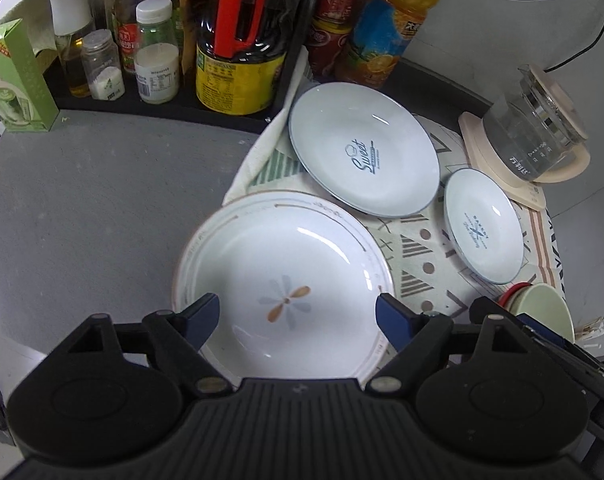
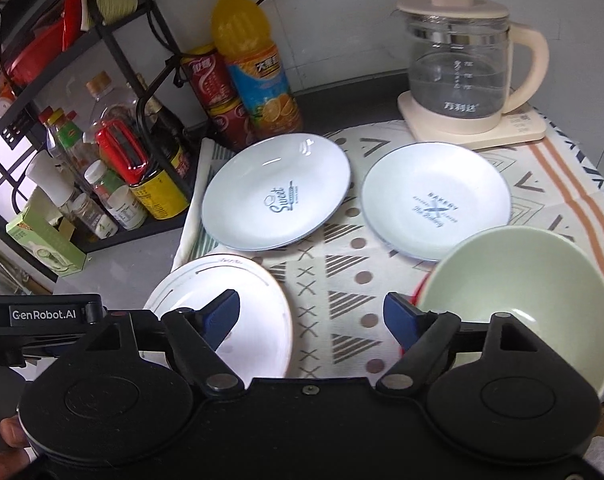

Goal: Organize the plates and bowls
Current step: 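Open the right gripper and pull both tools back from the stack, then move both grippers to the rim of the white 'Sweet' plate and close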

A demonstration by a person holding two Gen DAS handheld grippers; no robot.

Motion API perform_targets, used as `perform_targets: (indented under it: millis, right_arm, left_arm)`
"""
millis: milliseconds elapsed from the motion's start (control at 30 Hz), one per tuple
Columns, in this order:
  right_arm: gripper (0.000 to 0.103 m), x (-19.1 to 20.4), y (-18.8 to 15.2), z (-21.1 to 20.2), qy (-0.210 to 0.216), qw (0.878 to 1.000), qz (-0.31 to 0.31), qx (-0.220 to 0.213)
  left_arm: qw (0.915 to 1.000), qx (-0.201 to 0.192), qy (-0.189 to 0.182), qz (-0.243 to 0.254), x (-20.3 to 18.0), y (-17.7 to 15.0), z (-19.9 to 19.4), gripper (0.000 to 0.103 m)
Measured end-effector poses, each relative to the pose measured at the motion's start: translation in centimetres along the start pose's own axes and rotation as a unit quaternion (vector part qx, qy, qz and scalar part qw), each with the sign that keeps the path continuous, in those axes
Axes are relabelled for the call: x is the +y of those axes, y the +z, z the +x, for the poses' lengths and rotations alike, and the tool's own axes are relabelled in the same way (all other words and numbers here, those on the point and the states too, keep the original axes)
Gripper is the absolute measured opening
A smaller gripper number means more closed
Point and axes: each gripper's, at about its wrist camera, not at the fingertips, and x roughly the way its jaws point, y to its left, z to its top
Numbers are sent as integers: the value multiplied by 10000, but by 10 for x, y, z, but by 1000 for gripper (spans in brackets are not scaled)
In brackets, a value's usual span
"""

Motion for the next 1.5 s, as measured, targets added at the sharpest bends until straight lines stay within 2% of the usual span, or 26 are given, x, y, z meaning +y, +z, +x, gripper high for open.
perform_targets:
  millis: [233,367,667,900,1000,1100,1167,1300,1367,1467,1500]
  right_arm:
    - [82,20,-3,18,-151,9998,114,41]
    - [83,28,-3,26,-223,9995,219,15]
    - [83,31,-2,43,-434,9973,566,-164]
    - [69,27,5,63,-467,9931,1021,-327]
    - [63,24,8,74,-447,9914,1193,-306]
    - [62,21,11,82,-457,9898,1309,-341]
    - [62,20,13,88,-506,9888,1361,-335]
    - [61,18,17,99,-496,9868,1502,-352]
    - [60,16,19,105,-487,9855,1587,-363]
    - [54,13,23,116,-492,9825,1764,-336]
    - [53,11,24,120,-477,9813,1840,-315]
  left_arm:
    - [9998,41,-73,192,15,15,7,84]
    - [9993,-74,-44,376,19,25,11,84]
    - [9963,-350,-423,661,18,41,24,83]
    - [9917,-694,-550,929,11,52,51,80]
    - [9914,-645,-589,972,9,59,65,77]
    - [9917,-636,-644,915,9,67,78,72]
    - [9915,-615,-689,911,7,72,85,65]
    - [9912,-573,-869,824,5,80,94,59]
    - [9919,-522,-867,768,3,85,100,52]
    - [9934,-396,-886,608,3,91,111,42]
    - [9937,-371,-886,579,3,92,114,41]
